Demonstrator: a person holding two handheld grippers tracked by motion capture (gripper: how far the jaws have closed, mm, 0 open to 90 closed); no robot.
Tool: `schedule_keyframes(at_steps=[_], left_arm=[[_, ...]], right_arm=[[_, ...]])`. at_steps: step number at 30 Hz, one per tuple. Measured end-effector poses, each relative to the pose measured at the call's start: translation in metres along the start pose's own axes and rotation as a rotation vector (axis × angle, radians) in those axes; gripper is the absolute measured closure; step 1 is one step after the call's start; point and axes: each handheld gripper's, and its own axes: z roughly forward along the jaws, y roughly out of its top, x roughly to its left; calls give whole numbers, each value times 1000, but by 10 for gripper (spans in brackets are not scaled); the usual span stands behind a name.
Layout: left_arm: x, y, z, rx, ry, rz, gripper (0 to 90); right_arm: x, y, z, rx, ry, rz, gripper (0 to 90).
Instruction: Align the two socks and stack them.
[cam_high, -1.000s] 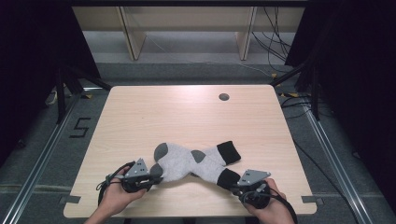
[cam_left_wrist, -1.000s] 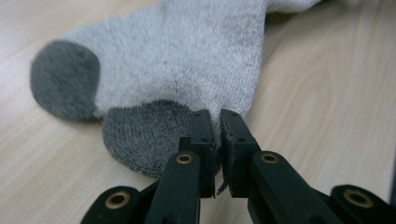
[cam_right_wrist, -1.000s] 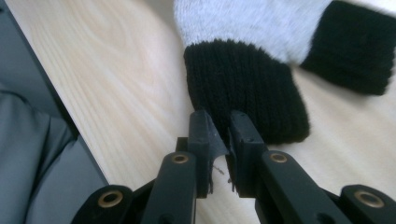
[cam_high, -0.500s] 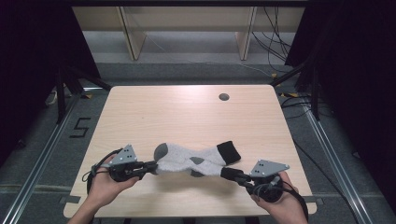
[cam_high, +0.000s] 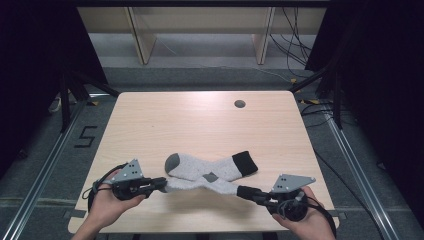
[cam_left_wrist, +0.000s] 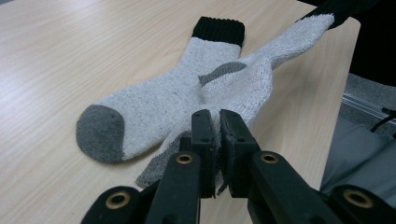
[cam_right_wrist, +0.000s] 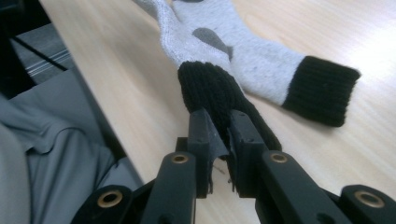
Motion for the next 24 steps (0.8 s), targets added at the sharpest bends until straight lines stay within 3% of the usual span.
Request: schedule_keyframes(at_steps=[5,9,10,12,13,15,18,20,24], left_arm=[[-2,4,-3,15,-9,5,843],[7,10,3,14,-18,-16,842],[15,13,10,23,-15,-36,841],[19,14,13,31,-14,-45,841],[28,18,19,56,-3,-52,841],[36,22,24,66,6,-65,841],[42,26,28,69,9,-73,840],[47,29,31,74,17,-79,840],[57,35,39,78,45,-88,838]], right_arm=[[1,1,-5,10,47,28,810],[-8,5,-4,20,71,29,809],[-15,7,-1,34,93,76,809],[-20,8,2,35,103,85,809],[-28,11,6,58,118,143,809],[-36,15,9,66,129,158,809],[-43,18,10,63,132,157,809],[-48,21,11,64,125,194,809],[-62,28,16,70,110,220,807]])
